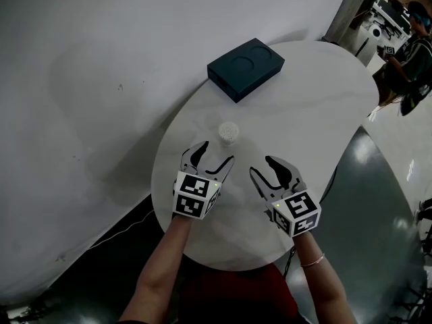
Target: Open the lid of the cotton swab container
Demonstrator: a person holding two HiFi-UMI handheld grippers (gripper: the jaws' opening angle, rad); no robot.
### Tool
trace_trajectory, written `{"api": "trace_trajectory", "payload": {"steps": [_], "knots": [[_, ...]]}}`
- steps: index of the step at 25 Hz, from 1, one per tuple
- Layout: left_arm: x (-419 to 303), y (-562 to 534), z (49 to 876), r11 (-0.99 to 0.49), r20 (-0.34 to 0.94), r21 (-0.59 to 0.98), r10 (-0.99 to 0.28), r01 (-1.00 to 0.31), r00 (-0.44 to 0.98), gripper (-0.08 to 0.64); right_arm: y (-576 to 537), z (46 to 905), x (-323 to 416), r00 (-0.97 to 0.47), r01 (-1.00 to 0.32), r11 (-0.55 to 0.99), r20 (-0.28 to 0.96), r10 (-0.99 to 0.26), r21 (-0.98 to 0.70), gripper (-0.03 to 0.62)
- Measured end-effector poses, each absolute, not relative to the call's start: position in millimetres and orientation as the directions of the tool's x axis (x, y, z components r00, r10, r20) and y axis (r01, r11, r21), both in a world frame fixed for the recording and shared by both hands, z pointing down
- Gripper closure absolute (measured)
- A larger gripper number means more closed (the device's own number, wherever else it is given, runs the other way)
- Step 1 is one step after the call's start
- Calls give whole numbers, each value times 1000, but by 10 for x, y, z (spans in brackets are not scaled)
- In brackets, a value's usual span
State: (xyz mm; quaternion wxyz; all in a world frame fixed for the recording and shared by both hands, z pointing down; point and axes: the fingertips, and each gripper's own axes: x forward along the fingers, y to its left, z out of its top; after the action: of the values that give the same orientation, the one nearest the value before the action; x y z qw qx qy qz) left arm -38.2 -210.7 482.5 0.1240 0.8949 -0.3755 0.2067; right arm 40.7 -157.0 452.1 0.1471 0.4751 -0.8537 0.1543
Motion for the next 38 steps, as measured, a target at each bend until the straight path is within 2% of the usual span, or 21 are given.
{"api": "trace_trajectory", "payload": {"steps": [24, 38], "knots": [[-75, -2594, 5142, -713, 551, -26, -595, -701, 585, 268, -1817, 4688, 544, -539, -833, 535, 425, -727, -141, 400], [-52, -2676, 5221, -703, 558, -46, -607, -710, 565, 272, -1876, 4713, 598, -533, -836, 530, 437, -725, -141, 400]]}}
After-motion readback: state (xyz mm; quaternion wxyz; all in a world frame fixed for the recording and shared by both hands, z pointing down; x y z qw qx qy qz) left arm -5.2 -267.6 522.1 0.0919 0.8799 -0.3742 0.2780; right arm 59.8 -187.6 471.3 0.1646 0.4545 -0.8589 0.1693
